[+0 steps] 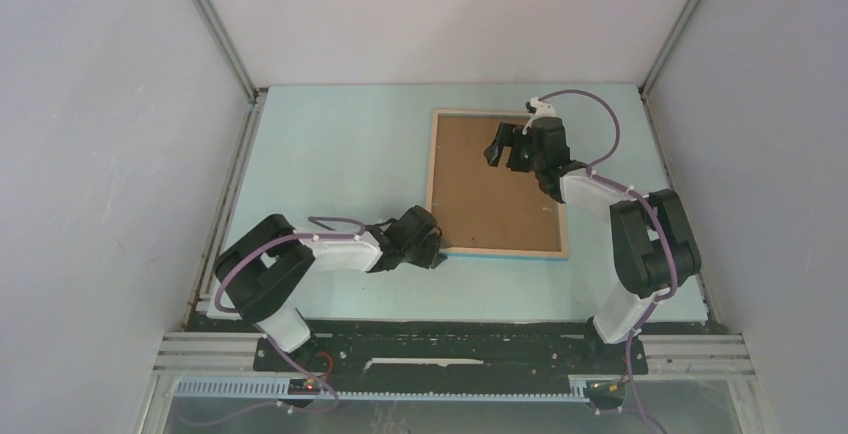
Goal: Put the photo into the frame
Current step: Adjust the photo frame at the center of the board.
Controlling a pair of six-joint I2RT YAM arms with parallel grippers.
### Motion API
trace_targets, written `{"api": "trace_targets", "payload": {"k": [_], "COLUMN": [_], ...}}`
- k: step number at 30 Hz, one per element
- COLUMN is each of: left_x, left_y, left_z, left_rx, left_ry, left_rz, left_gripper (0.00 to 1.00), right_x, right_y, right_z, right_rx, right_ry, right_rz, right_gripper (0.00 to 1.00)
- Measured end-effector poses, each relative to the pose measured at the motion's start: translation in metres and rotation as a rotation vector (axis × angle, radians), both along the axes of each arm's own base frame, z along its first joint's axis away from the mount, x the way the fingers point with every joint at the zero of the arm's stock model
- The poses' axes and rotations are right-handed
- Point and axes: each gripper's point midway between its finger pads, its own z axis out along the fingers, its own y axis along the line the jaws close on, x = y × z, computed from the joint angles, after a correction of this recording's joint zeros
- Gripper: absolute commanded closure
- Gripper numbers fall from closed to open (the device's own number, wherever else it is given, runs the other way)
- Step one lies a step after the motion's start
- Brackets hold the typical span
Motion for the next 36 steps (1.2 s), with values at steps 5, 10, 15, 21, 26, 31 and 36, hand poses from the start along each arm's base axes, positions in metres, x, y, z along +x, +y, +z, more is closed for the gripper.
{"api": "trace_targets", "payload": {"k": [5, 10, 15, 21, 26, 31, 36], "left_x": [0.019, 0.058, 0.108, 0.138, 0.157, 0.176, 0.182], "left_y": [0.011, 0.034, 0.055, 0.08, 0.089, 0.085, 0.085], "left_z": [0.001, 0.002, 0.005, 0.009, 0.009, 0.011, 0.011], "left_rx": [0.045, 0.149, 0.263, 0.418, 0.418, 0.415, 0.407], "left_ry": [-0.029, -0.076, -0.142, -0.233, -0.259, -0.28, -0.298], "left_rz": [-0.008, -0.057, -0.178, -0.38, -0.528, -0.649, -0.714], "left_gripper": [0.98, 1.0, 1.0, 1.0, 1.0, 1.0, 1.0], "right_x": [0.0, -0.003, -0.008, -0.005, -0.013, -0.029, -0.048], "right_y": [0.002, 0.01, 0.025, 0.059, 0.093, 0.114, 0.136], "right_z": [0.001, 0.004, 0.009, 0.022, 0.023, 0.009, -0.014], "right_rx": [0.009, 0.036, 0.085, 0.13, 0.154, 0.197, 0.265], "right_ry": [-0.001, -0.002, 0.002, 0.002, 0.03, 0.111, 0.234], "right_rz": [0.011, 0.057, 0.145, 0.279, 0.392, 0.438, 0.463], "right_gripper": [0.0, 0.0, 0.0, 0.05, 0.08, 0.11, 0.19]}}
